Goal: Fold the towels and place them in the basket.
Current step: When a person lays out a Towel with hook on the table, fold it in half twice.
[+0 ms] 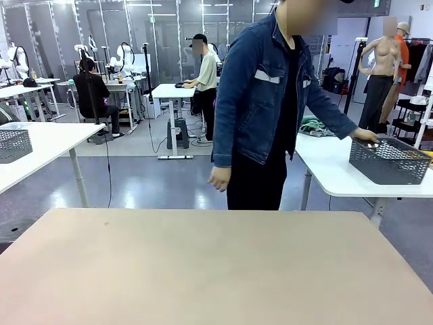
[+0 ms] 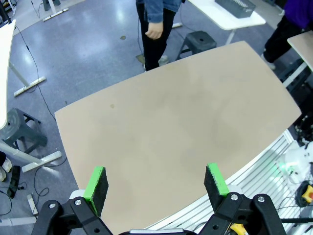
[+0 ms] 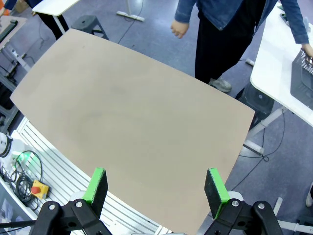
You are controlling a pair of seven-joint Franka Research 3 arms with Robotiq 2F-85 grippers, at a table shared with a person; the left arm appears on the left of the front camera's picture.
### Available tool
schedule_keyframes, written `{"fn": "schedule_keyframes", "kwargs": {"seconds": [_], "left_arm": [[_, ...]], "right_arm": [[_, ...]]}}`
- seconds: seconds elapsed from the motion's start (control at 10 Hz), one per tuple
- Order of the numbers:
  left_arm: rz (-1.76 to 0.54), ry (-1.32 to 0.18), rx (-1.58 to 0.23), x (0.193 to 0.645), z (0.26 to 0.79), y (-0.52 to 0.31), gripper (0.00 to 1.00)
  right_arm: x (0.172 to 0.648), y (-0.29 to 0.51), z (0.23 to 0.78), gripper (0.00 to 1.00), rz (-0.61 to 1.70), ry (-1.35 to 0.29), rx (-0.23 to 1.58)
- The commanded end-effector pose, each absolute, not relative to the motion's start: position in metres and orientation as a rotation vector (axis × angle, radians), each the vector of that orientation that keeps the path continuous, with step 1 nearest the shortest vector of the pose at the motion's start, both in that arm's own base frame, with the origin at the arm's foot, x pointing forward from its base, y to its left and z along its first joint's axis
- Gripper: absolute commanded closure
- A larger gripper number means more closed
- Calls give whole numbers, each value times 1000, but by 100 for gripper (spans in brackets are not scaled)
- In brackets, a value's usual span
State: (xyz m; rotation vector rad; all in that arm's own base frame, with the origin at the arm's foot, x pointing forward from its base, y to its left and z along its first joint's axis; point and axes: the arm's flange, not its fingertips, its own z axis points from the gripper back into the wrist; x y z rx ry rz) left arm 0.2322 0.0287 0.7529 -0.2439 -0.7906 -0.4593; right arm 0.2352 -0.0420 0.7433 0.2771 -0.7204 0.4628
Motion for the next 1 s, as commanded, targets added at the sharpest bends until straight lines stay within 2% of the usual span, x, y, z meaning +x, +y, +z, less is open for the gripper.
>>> {"fn": "schedule_keyframes", "kwargs": {"seconds": [0.0,0.9], "left_arm": [[-464,-789,-247,233,753,28,0],[-464,-789,-247,233,753,28,0]], "right_arm": [[234,-42,744,0,465,-723,280],[234,-42,744,0,465,-723,280]]}}
